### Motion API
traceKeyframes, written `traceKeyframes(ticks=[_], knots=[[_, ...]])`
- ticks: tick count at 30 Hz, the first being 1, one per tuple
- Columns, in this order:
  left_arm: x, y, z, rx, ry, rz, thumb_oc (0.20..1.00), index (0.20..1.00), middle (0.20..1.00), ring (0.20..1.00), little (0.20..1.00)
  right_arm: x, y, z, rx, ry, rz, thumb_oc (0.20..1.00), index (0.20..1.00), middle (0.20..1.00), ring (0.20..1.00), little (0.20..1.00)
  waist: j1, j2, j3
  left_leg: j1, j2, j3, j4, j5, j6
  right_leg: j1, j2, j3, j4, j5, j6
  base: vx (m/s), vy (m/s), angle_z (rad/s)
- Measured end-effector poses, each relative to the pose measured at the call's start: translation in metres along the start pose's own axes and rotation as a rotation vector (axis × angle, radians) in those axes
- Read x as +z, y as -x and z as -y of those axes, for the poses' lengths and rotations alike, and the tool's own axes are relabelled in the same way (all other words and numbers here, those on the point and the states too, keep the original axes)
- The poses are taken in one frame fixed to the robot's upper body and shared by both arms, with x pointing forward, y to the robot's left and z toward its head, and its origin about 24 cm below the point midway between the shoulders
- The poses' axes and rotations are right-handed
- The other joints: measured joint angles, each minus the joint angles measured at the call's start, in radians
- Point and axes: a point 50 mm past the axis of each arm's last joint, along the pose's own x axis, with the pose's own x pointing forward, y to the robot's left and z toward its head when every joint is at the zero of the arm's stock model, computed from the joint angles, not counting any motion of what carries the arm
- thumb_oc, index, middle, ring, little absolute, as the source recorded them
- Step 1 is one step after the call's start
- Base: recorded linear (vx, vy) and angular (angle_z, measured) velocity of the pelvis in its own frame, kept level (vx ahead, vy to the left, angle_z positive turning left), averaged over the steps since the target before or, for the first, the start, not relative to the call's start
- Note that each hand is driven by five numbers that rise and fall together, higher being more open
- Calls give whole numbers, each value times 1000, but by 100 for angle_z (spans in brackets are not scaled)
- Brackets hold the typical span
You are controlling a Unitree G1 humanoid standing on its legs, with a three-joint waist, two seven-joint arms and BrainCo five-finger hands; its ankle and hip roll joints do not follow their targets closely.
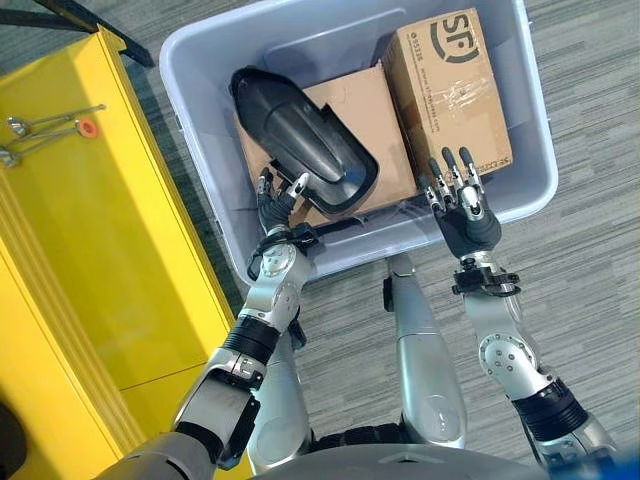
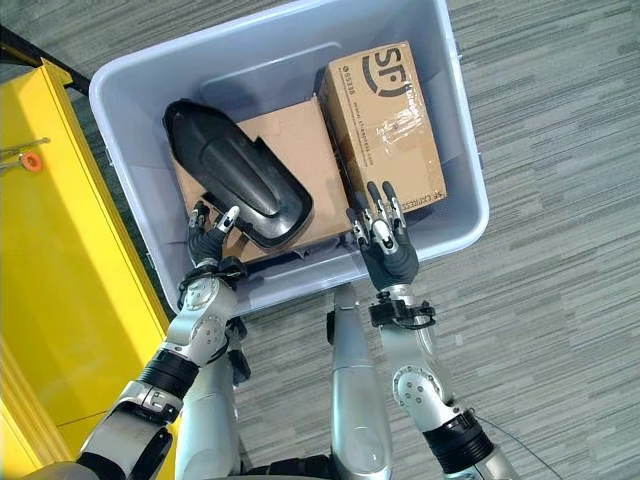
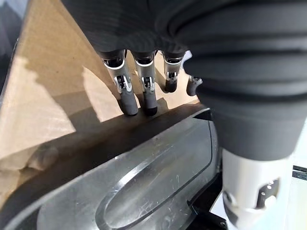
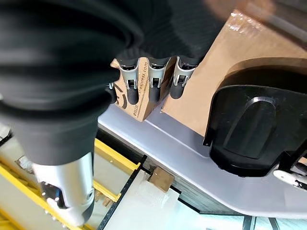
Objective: Move parts from the plastic box to the shelf.
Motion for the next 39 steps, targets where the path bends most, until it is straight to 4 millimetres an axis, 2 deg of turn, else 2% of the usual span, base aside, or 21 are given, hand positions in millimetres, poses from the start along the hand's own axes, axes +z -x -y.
traceKeyframes(ticks=[9, 15, 23, 32, 33, 34, 35, 36, 37, 38, 39], knots=[[-4, -8, 5, 28, 19, -31, 1000, 1000, 1000, 1000, 1000, -4, 1, 0, -1, -2, -17, 1000, 1000, 1000, 1000, 1000, -6, 11, -6, 24, -14, 22, -6, -1, 1, -2, -6, 26, 16, -10, 13, 4, 5, -3], [-11, -12, 11, 66, 4, -63, 1000, 1000, 1000, 1000, 1000, -5, 3, 3, -2, 29, -53, 1000, 1000, 1000, 1000, 1000, -14, 42, -31, 27, -22, 31, -21, 2, 3, -16, -6, 39, 21, -15, 11, 12, 8, -3], [-15, -15, 4, 114, -18, -71, 1000, 1000, 1000, 1000, 1000, -7, 4, 3, -1, 22, -62, 1000, 1000, 1000, 1000, 1000, -34, 48, -41, 39, -29, 54, -39, 2, 4, -25, -6, 57, 18, -17, 14, 13, 0, -5], [-20, -16, -2, 152, -26, -84, 1000, 1000, 1000, 1000, 1000, -10, 6, 5, -16, -9, -79, 1000, 1000, 1000, 1000, 1000, -40, 60, -80, 34, -43, 89, -68, 3, 5, -69, -3, 92, 22, -20, 22, 12, -5, -7], [-19, -17, -2, 155, -26, -82, 925, 925, 925, 925, 925, -10, 6, 5, -15, -9, -79, 1000, 1000, 1000, 1000, 1000, -40, 60, -80, 34, -45, 92, -70, 3, 5, -72, -3, 95, 22, -20, 22, 7, -5, -10], [-19, -16, -3, 168, -26, -81, 658, 658, 658, 658, 658, -10, 6, 5, -13, -9, -80, 1000, 1000, 1000, 1000, 1000, -40, 61, -80, 33, -46, 100, -72, 3, 5, -80, -3, 102, 24, -19, 23, 8, -11, -12], [-19, -17, -4, 182, -25, -79, 620, 620, 620, 620, 620, -11, 7, 5, -12, -10, -82, 1000, 1000, 1000, 1000, 1000, -40, 61, -80, 32, -47, 107, -72, 3, 5, -87, -2, 107, 26, -19, 24, 9, -15, -13], [-19, -17, -5, 195, -22, -76, 620, 620, 620, 620, 620, -12, 7, 5, -13, -11, -85, 1000, 1000, 1000, 1000, 1000, -40, 61, -80, 31, -47, 110, -72, 3, 5, -91, -2, 108, 26, -18, 24, 10, -10, -9], [-19, -18, -7, 206, -23, -74, 485, 485, 485, 485, 485, -12, 9, 7, -21, -15, -88, 1000, 1000, 1000, 1000, 1000, -40, 65, -83, 27, -46, 110, -73, 3, 5, -97, -1, 108, 28, -18, 24, 6, -9, -3], [-19, -18, -9, 213, -34, -71, 297, 297, 297, 297, 297, -12, 11, 9, -32, -15, -92, 1000, 1000, 1000, 1000, 1000, -39, 70, -86, 21, -46, 110, -74, 2, 4, -104, 0, 108, 30, -19, 24, 0, 0, 0], [-19, -18, -9, 213, -34, -71, 200, 200, 200, 200, 200, -12, 11, 9, -32, -15, -92, 1000, 1000, 1000, 1000, 1000, -39, 70, -86, 21, -46, 110, -74, 2, 4, -104, 0, 108, 30, -19, 24, 0, 0, 0]])
